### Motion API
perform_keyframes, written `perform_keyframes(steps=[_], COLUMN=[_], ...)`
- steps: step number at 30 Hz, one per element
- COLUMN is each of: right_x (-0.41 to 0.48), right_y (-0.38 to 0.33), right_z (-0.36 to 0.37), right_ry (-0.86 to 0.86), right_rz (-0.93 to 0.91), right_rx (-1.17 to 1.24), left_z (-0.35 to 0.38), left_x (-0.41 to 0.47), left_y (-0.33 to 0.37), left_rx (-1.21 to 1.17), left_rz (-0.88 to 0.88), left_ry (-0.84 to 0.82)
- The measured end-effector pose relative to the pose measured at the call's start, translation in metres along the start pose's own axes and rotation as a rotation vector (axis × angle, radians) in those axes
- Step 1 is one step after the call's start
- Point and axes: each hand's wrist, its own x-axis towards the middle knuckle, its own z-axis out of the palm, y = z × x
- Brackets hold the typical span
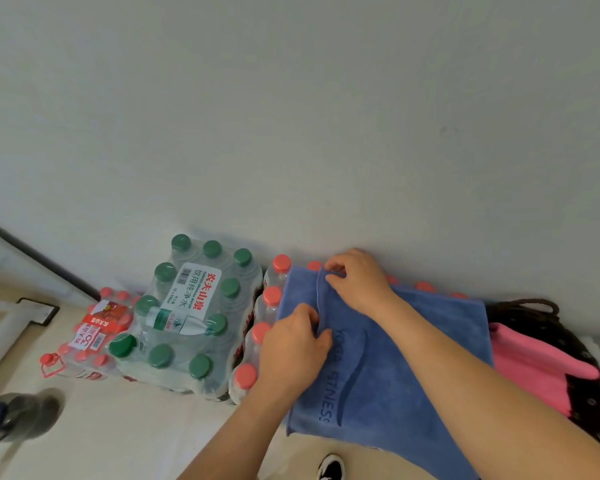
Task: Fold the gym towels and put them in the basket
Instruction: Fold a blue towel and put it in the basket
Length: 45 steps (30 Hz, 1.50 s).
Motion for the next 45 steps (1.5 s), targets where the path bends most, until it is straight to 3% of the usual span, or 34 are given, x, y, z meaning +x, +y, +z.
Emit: perform_keyframes(steps=[10, 22, 27, 31, 36, 41, 45], right_x=[-0.013, 0.009, 0.015, 0.013, -0.001, 0.0, -0.001], right_y=[-0.011, -0.03, -0.037, -0.039, -0.032, -0.032, -0.03], right_z=[-0.02, 0.0, 0.011, 0.03, 0.049, 0.056, 0.056], right_ry=[-0.017, -0.148, -0.082, 0.07, 0.236, 0.271, 0.283], right_rz=[-0.129, -0.062, 0.035, 0.105, -0.039, -0.067, -0.066], right_rx=[0.089, -0.032, 0.036, -0.006, -0.118, -0.216, -0.199], left_z=[0.005, 0.004, 0.001, -0.001, -0.009, -0.016, -0.017], left_x=[-0.016, -0.009, -0.007, -0.008, -0.031, -0.067, -0.082], left_y=[0.003, -0.012, -0.015, -0.015, -0.021, -0.044, -0.051], left_rx=[-0.126, -0.384, -0.468, -0.505, -0.548, -0.875, -0.907], left_rz=[0.048, -0.121, -0.155, -0.197, -0.261, -0.307, -0.244], left_ry=[0.022, -0.027, -0.05, -0.096, -0.23, -0.377, -0.295])
